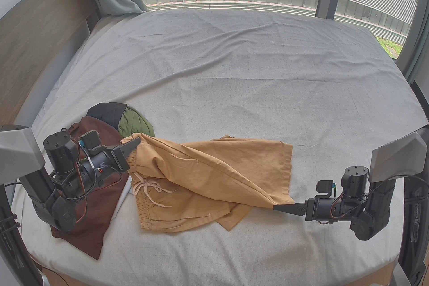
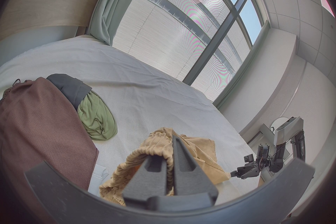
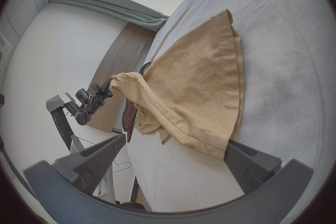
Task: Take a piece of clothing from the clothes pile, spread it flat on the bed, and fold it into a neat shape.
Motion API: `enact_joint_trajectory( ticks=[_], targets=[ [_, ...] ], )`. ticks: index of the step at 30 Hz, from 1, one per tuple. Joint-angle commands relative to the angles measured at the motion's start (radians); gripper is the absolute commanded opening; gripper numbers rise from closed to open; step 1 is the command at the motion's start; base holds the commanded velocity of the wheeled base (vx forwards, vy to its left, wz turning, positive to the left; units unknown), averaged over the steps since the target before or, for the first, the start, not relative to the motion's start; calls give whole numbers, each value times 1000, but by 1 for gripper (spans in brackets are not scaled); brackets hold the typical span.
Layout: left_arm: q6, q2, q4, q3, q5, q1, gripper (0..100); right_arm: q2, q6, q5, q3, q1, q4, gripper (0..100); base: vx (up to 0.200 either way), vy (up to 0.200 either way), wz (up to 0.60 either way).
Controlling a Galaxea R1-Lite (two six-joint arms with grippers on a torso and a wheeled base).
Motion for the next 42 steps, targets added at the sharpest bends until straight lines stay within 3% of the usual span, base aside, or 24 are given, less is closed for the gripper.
enact_joint_trajectory(
  ticks=[1,21,22,29,42],
  targets=[
    [0,-1,-1,0,0,-1,0,11,1,1,-8,21,0,100,0,0,0],
    [0,7,-1,-8,0,-1,0,29,2,1,-60,68,-2,100,0,0,0],
    [0,7,-1,-8,0,-1,0,29,2,1,-60,68,-2,0,0,0,0],
    [-2,8,-1,-14,0,2,0,-4,2,1,-42,71,-2,0,0,0,0],
    [-6,-10,-1,-32,0,4,0,-264,16,2,47,71,1,0,0,0,0]
  ],
)
